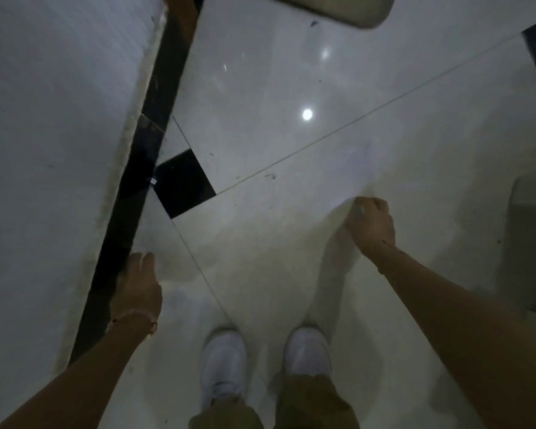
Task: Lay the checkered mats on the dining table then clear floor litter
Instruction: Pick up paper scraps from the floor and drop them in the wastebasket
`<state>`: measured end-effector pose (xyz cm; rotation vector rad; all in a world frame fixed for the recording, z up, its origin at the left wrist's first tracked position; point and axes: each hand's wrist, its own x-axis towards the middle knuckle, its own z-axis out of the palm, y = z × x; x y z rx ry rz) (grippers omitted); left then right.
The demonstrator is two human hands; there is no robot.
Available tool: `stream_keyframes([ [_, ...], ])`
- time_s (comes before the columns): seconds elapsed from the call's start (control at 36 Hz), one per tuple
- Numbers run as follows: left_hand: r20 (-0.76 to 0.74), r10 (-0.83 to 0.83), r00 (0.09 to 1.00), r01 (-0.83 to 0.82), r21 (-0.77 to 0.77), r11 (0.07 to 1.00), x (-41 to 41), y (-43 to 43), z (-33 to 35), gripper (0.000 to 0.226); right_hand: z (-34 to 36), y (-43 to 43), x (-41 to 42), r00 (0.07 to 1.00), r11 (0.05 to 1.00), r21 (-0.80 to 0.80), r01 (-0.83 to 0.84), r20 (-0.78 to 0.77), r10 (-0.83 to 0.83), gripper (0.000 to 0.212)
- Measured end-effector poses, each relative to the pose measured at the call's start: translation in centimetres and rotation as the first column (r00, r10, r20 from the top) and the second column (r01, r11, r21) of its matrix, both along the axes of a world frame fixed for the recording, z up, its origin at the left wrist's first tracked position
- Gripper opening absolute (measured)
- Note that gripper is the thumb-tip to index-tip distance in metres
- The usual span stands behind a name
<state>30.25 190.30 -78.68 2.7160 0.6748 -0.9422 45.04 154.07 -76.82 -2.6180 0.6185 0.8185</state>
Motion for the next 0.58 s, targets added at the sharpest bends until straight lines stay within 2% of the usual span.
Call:
stream_keyframes([
  [0.08, 0.057, -0.011, 0.998, 0.006, 0.075, 0.997, -0.3, 0.1, -1.5, 0.033, -1.5, -0.4, -0.5, 0.994, 0.998, -0.039, 0.048, 0.097, -0.044, 0.025],
  [0.14, 0.073, -0.023, 0.997, 0.017, 0.089, 0.996, 0.1, -0.3, -1.4, 0.018, -1.8, -0.6, -0.9, 0.993, 0.997, -0.016, 0.078, 0.090, -0.076, 0.019],
  [0.22, 0.053, 0.126, 0.991, -0.128, 0.045, 0.991, 1.1, -0.5, -0.9, 0.012, -1.4, -0.8, -1.6, 0.993, 0.994, 0.029, 0.107, 0.045, -0.108, 0.019],
  [0.31, 0.038, 0.253, 0.967, -0.247, -0.121, 0.962, 2.2, -2.1, 1.5, 0.011, 0.6, -0.9, -2.2, 0.987, 0.984, 0.084, 0.159, -0.007, -0.159, 0.020],
  [0.42, -0.006, 0.364, 0.931, -0.339, -0.383, 0.859, 4.2, -5.6, 7.4, 0.006, 5.3, -0.8, -2.5, 0.961, 0.943, 0.186, 0.276, -0.042, -0.273, 0.016],
  [0.5, -0.040, 0.373, 0.927, -0.344, -0.483, 0.805, 5.9, -8.5, 12.9, 0.011, 10.4, -0.9, -2.4, 0.944, 0.910, 0.249, 0.330, -0.059, -0.326, 0.015],
  [0.58, -0.098, 0.432, 0.897, -0.404, -0.577, 0.709, 7.7, -10.8, 19.4, 0.020, 16.7, -1.1, -2.0, 0.916, 0.861, 0.328, 0.388, -0.032, -0.401, 0.014],
])
